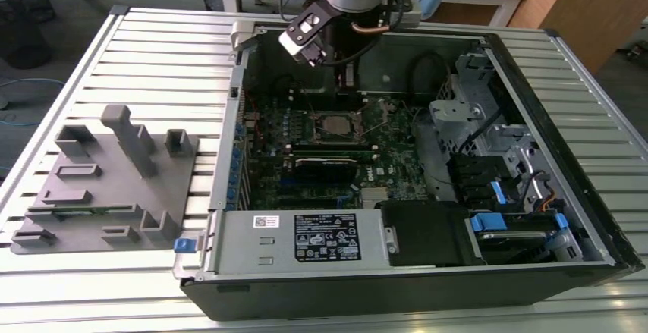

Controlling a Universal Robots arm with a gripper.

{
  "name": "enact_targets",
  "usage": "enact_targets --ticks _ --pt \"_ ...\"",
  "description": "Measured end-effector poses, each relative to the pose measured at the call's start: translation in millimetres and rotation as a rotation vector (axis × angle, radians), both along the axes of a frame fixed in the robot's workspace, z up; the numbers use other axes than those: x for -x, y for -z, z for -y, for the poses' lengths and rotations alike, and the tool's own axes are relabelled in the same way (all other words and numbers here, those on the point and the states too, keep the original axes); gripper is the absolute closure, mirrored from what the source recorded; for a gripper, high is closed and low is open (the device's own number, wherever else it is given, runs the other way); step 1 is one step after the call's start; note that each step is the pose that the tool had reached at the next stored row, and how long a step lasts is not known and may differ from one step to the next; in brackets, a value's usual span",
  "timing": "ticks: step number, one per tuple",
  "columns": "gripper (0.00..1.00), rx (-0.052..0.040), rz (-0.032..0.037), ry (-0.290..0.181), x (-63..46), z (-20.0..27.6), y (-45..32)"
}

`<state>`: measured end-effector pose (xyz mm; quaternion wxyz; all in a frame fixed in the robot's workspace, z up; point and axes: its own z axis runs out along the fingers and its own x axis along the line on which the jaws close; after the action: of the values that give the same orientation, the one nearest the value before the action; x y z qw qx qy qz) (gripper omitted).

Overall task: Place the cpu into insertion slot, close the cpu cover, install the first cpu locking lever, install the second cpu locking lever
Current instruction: 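Close the cpu cover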

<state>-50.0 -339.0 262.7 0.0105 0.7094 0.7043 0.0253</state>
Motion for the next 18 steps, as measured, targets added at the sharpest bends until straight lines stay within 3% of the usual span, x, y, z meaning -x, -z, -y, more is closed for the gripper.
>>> enact_targets --ticks 18 --pt "0.89 -0.0001 0.0001 0.0 -6.8 0.0 0.1"
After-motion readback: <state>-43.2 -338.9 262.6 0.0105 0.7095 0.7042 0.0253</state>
